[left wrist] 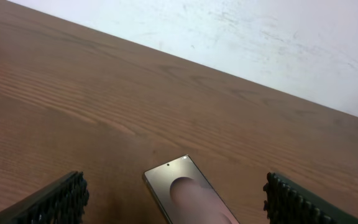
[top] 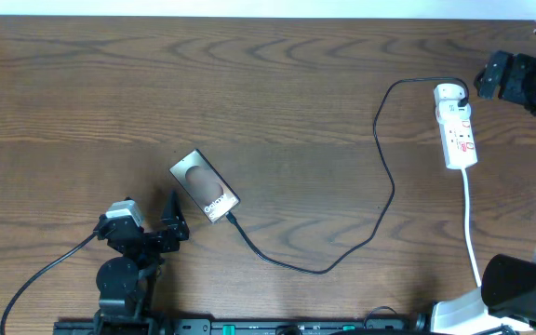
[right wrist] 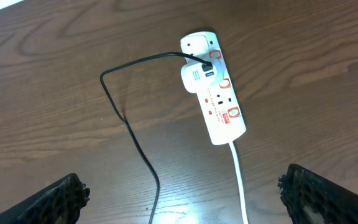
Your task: Plug charger to phone and switch on socket
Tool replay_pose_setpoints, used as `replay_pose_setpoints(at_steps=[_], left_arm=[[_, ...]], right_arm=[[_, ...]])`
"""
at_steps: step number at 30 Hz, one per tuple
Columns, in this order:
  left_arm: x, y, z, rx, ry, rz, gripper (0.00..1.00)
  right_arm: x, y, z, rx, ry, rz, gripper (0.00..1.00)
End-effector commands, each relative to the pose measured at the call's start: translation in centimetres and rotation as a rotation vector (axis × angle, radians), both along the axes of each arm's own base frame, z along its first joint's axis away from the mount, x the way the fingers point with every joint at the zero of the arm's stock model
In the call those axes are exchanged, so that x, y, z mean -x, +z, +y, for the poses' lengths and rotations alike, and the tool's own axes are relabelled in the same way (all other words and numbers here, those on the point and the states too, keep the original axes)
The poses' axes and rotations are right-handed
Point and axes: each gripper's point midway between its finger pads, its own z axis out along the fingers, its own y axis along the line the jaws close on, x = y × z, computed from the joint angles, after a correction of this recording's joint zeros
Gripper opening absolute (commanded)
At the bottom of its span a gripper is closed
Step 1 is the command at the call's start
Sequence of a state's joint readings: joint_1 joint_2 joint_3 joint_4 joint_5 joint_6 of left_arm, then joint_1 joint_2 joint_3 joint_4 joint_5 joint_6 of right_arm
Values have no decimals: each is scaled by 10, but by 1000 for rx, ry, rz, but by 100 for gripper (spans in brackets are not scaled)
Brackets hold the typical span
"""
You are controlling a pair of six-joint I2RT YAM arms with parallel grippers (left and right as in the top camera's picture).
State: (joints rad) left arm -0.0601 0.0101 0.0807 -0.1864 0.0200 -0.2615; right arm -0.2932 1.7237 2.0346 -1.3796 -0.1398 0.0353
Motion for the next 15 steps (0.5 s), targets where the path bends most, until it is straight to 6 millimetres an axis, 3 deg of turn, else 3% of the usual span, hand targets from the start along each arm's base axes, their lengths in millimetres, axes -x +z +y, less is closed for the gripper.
replay_pose_setpoints(at_steps=[1, 10, 15], left_arm=[[2, -14, 1, -14, 5, 42, 89], [2, -14, 1, -14, 5, 42, 89], [2, -14, 1, -14, 5, 42, 89]], right_arm=[[1, 8, 2, 4, -4, -20, 99], [3, 12, 2, 7, -4, -30, 99], [22, 46, 10, 34, 2, -122, 99]])
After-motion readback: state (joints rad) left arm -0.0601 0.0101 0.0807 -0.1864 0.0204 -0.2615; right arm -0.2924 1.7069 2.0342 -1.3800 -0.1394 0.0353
